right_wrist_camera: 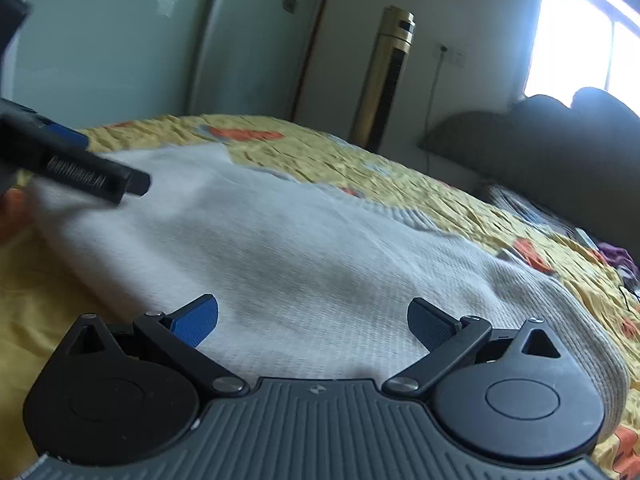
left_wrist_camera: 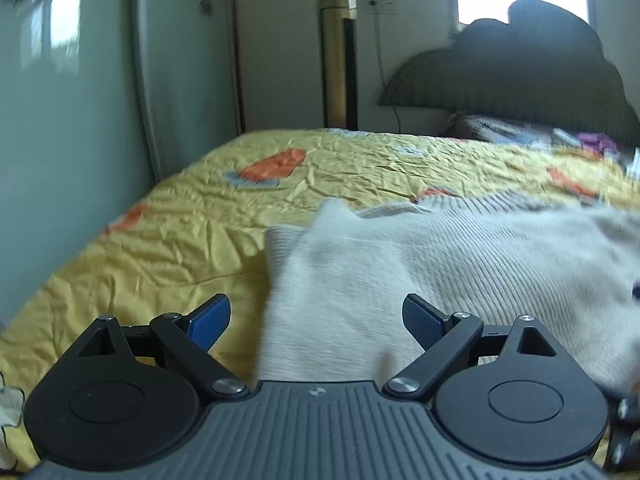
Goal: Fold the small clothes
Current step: 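Close both grippers on the side edge of the folded cardigan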
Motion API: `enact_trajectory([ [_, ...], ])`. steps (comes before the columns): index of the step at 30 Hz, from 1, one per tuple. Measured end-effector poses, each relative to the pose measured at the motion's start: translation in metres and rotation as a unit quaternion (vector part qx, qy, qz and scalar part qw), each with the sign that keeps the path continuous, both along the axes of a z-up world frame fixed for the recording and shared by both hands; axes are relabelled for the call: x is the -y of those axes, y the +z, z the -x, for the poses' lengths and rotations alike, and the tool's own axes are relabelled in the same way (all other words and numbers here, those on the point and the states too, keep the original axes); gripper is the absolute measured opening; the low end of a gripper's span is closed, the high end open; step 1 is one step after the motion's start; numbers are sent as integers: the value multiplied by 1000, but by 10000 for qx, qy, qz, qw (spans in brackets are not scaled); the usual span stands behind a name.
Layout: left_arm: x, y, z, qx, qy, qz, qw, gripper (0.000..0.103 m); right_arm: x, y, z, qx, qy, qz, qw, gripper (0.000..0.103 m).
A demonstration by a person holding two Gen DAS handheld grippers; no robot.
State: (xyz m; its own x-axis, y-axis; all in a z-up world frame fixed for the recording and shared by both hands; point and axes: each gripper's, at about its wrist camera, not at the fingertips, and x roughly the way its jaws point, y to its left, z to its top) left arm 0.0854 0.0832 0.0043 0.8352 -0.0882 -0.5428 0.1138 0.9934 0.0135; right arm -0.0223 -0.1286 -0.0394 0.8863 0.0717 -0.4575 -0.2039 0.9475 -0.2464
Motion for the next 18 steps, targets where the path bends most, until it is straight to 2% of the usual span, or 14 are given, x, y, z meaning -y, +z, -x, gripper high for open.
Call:
enact_trajectory([
  [4,-33,2,-11,-303,292,685,9968,94,-13,5,7,44,228,76,9997,102],
  [7,-54,2,-14,-420,262,1259,9908,94,-20,9,12,37,402,119,9991,102],
  [11,-68,0,-31,-722,186,1617,9840,94,-34,8,18,-142,738,149,9971,101],
  [14,-71,-2,-43,-902,48,1725,9809,94,-55,-3,22,-189,879,696,9935,100],
  [18,-72,-9,-61,-1343,-190,1991,9705,94,-79,-12,29,176,901,1500,9844,101],
])
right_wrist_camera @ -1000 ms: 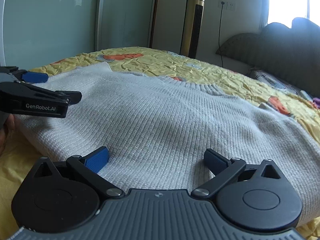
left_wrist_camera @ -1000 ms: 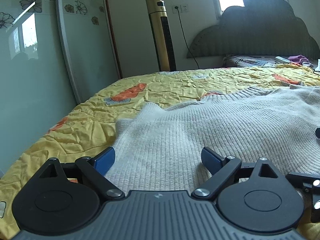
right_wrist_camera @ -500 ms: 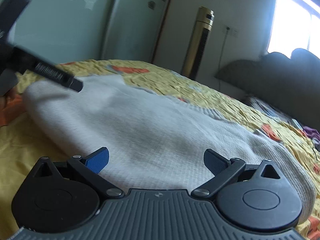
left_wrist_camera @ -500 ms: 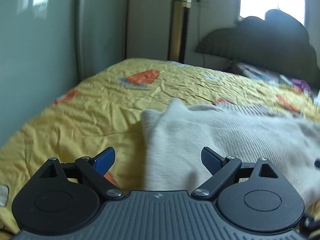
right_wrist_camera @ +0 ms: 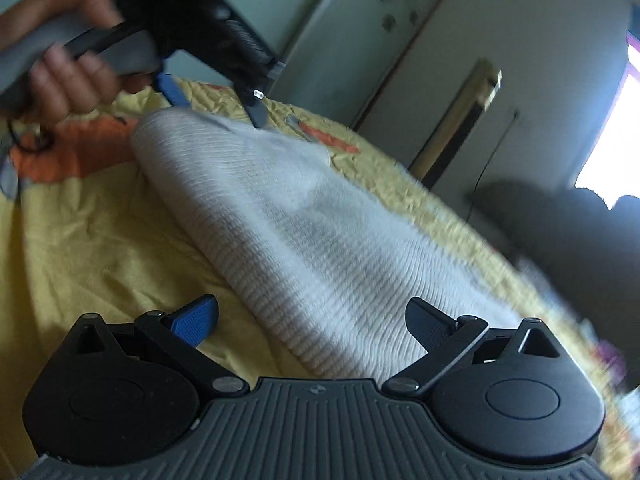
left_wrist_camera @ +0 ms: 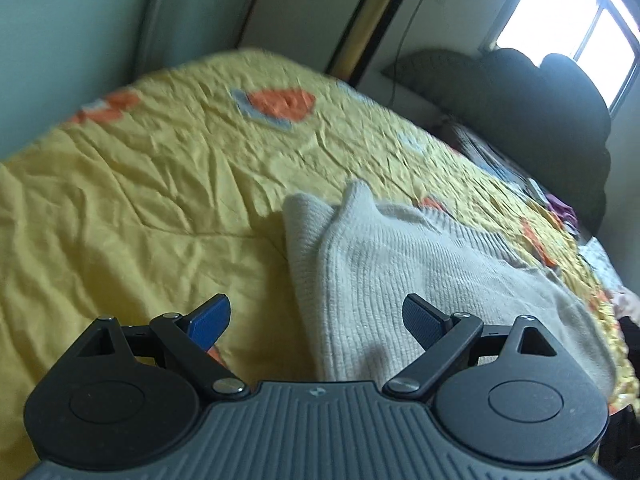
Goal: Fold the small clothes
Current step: 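Close both grippers on the side edge of the folded cardigan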
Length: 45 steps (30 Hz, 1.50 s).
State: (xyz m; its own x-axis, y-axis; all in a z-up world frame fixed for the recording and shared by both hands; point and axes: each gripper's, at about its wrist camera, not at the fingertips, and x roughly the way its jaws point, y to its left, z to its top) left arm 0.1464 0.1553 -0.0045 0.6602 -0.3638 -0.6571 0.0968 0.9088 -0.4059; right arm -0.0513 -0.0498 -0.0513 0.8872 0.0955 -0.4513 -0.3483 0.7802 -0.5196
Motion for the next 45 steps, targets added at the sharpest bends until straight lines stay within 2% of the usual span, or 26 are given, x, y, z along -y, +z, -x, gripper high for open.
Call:
enact_trajectory([
  [4,-4,-8,-22,-476,-269,370,9978,94,-14,-2,-4,182,-22,336,9993,101],
  [12,-19,-16,-61,-947,-554,1101,9878,94,-36,-4,-21,301,-23,497,9983,101],
  [18,-16,-22,-86,-1118,-790,1505,9791,94,-50,-6,-34,431,-31,604,9972,101],
  [24,-9,-25,-112,-1138,-1038,1613,9748,94,-66,-8,-48,514,-16,658,9965,101],
  [27,-9,-27,-120,-1125,-1006,1761,9727,94,-76,-10,-56,600,5,710,9957,101],
  [29,-5,-27,-123,-1076,-1007,1754,9734,94,-82,-10,-61,627,27,763,9951,99],
  [31,1,-24,-125,-1033,-1004,1598,9766,93,-87,-10,-66,528,145,757,9956,89],
  [32,6,-22,-126,-1005,-1014,1459,9789,93,-89,-9,-68,429,229,763,9959,74],
  [33,11,-20,-126,-972,-1014,1264,9820,87,-92,-11,-69,363,301,819,9955,60],
  [34,16,-17,-124,-935,-976,1003,9857,73,-95,-13,-68,333,383,853,9951,53],
  [35,20,-15,-124,-909,-929,730,9888,66,-97,-16,-68,326,432,903,9944,43],
  [37,24,-13,-124,-885,-903,491,9908,46,-101,-20,-64,458,482,1038,9924,40],
  [38,22,-14,-124,-927,-871,509,9906,38,-101,-22,-63,488,508,1077,9917,33],
  [39,20,-15,-125,-971,-839,572,9901,29,-101,-22,-63,476,531,1077,9916,32],
  [42,16,-11,-121,-918,-707,690,9909,25,-98,-22,-62,537,582,1061,9912,27],
  [45,27,1,-112,-726,-641,371,9946,24,-94,-19,-58,680,628,1008,9906,25],
])
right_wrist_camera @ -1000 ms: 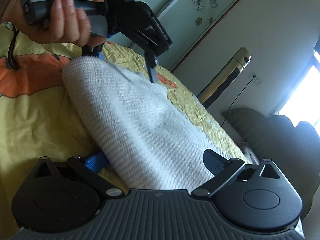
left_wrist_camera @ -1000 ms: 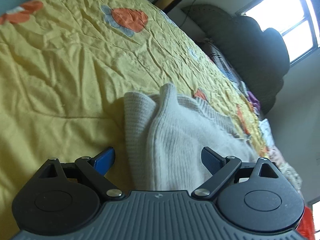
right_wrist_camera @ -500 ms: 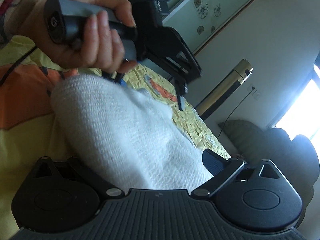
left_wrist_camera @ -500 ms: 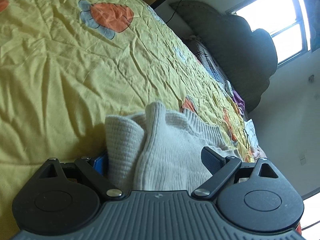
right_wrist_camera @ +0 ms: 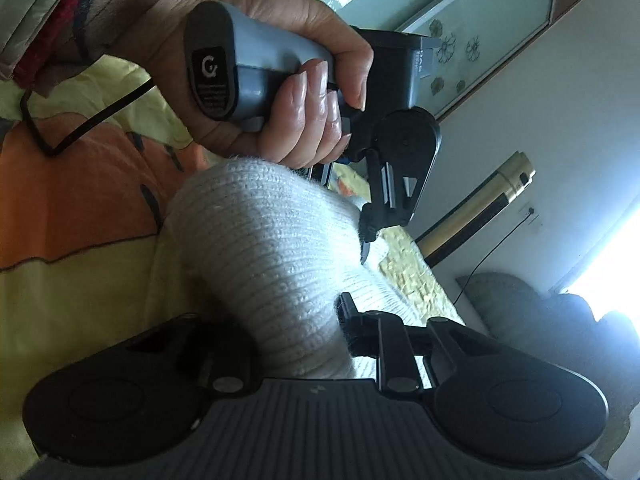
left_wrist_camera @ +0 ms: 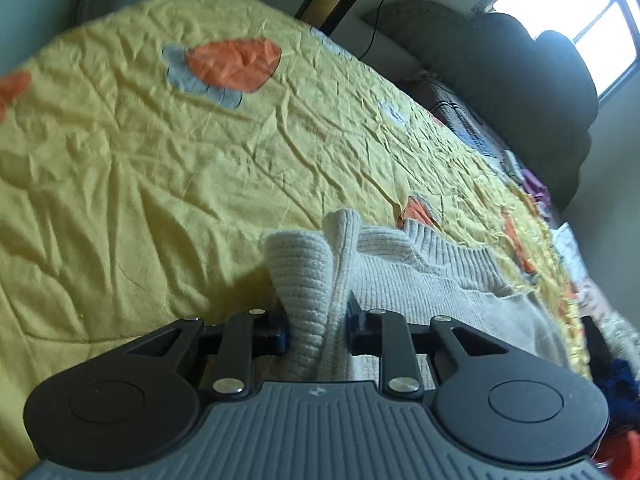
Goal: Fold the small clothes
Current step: 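Close both grippers on the side edge of the folded cardigan, then lift the gripped side edge with both grippers and fold it over the bundle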
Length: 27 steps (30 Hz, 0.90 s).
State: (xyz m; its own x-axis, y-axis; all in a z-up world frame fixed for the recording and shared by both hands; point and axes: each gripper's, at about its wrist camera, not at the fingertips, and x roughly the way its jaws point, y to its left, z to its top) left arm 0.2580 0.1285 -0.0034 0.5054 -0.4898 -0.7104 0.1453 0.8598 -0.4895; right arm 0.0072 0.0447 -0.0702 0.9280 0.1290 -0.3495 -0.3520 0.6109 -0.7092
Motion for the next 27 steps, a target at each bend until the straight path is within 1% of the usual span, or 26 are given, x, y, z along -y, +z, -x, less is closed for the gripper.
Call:
enact_trajectory([
  [2,7,11,5,134,45,-180,9997,24,6,3,5,55,19,-122,9999,23],
  [4,13,22,10,257,100,-259,9993,24,11,9,7,92,10,-322,9994,23],
  [9,29,52,19,510,207,-281,9981,24,32,28,19,326,-88,-693,9970,22],
  [12,42,64,22,586,266,-299,9975,24,45,38,26,443,-183,-878,9950,22],
  [17,65,80,28,775,345,-459,9953,24,66,48,36,624,-328,-1036,9921,20],
  [21,88,92,36,1007,432,-709,9915,24,82,55,47,782,-450,-1210,9885,17],
  [25,112,109,44,1213,370,-674,9896,24,102,64,43,930,-561,-1293,9856,16],
  [27,127,116,47,1334,300,-721,9880,24,110,64,49,1024,-632,-1283,9844,16],
])
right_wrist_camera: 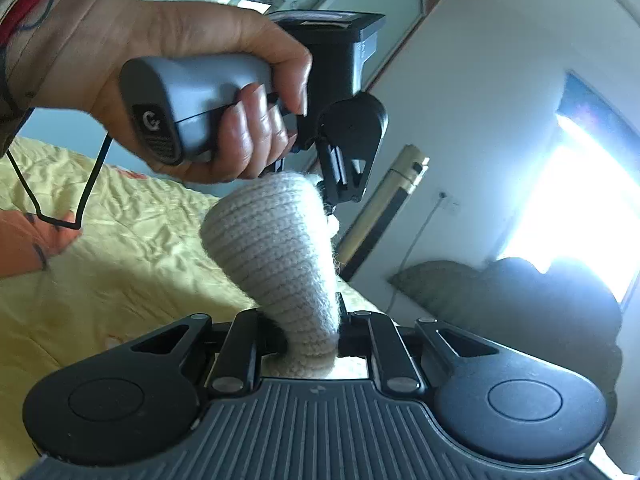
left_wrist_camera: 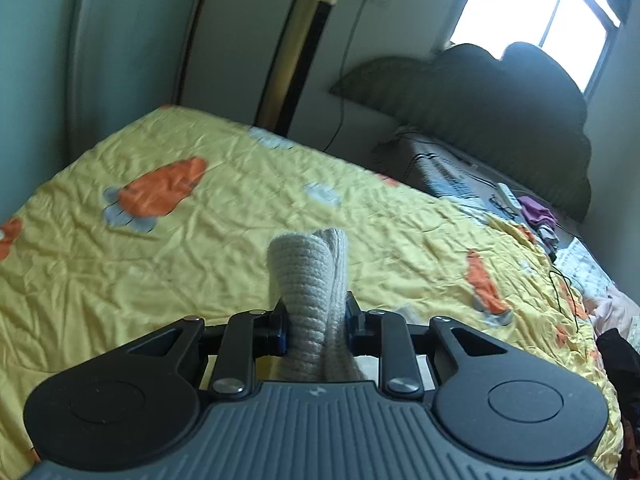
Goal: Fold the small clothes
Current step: 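Lift the gripped side edge with both grippers and fold it over the bundle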
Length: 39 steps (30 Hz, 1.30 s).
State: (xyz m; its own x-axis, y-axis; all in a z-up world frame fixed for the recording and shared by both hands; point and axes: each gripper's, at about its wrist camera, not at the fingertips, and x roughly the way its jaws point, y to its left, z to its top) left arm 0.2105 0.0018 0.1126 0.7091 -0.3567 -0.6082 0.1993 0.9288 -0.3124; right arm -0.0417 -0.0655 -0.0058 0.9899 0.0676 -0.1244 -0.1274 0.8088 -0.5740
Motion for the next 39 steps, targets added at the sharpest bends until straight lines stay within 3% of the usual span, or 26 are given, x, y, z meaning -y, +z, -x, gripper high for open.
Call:
enact_trajectory([
  [8,64,19,16,439,-386,-355,9977,24,41,8,15,187,-365,-248,9989,16],
  [18,130,18,22,473,-802,-484,9945,24,92,11,21,265,-853,-473,9949,16],
  [33,234,-19,25,272,-1427,-914,9852,24,154,-4,19,41,-1482,-870,9851,16],
  [39,264,-42,23,162,-1607,-1125,9804,24,185,-12,12,-327,-1584,-1642,9731,16],
])
